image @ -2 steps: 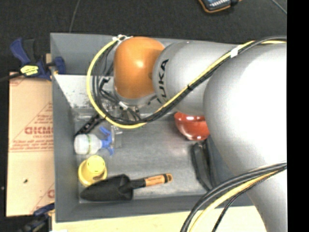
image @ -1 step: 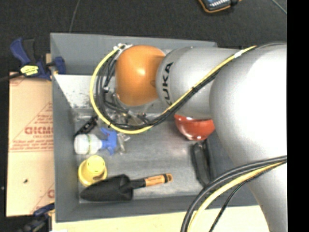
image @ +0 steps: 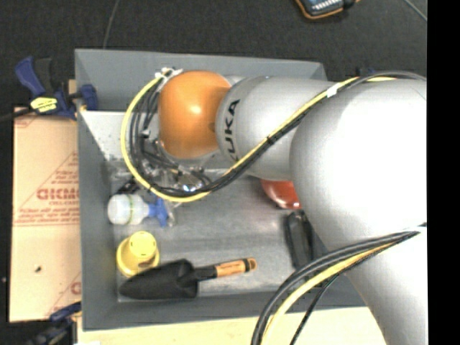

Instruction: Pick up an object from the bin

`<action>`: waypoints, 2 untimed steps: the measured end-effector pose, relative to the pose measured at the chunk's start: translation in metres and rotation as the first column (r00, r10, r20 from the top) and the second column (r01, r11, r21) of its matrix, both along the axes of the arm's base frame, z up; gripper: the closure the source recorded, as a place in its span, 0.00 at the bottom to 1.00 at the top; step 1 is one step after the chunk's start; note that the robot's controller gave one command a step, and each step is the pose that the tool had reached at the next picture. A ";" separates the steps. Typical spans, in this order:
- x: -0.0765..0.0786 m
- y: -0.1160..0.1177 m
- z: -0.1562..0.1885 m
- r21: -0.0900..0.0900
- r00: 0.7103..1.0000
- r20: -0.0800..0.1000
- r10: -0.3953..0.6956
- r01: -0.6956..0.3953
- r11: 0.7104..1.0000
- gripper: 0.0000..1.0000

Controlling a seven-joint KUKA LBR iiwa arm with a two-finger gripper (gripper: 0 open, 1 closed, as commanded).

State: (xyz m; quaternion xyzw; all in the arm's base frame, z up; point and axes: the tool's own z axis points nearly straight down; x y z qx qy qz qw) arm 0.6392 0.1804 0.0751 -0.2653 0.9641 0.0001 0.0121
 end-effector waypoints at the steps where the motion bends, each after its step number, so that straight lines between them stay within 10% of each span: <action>1: -0.008 -0.008 -0.004 -0.007 0.951 -0.012 0.309 -0.309 0.951 1.00; 2: -0.008 -0.008 -0.004 -0.006 0.951 -0.012 0.308 -0.309 0.951 1.00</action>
Offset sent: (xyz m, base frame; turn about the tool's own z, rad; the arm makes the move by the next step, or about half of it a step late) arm 0.0000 0.0000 0.0000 0.0000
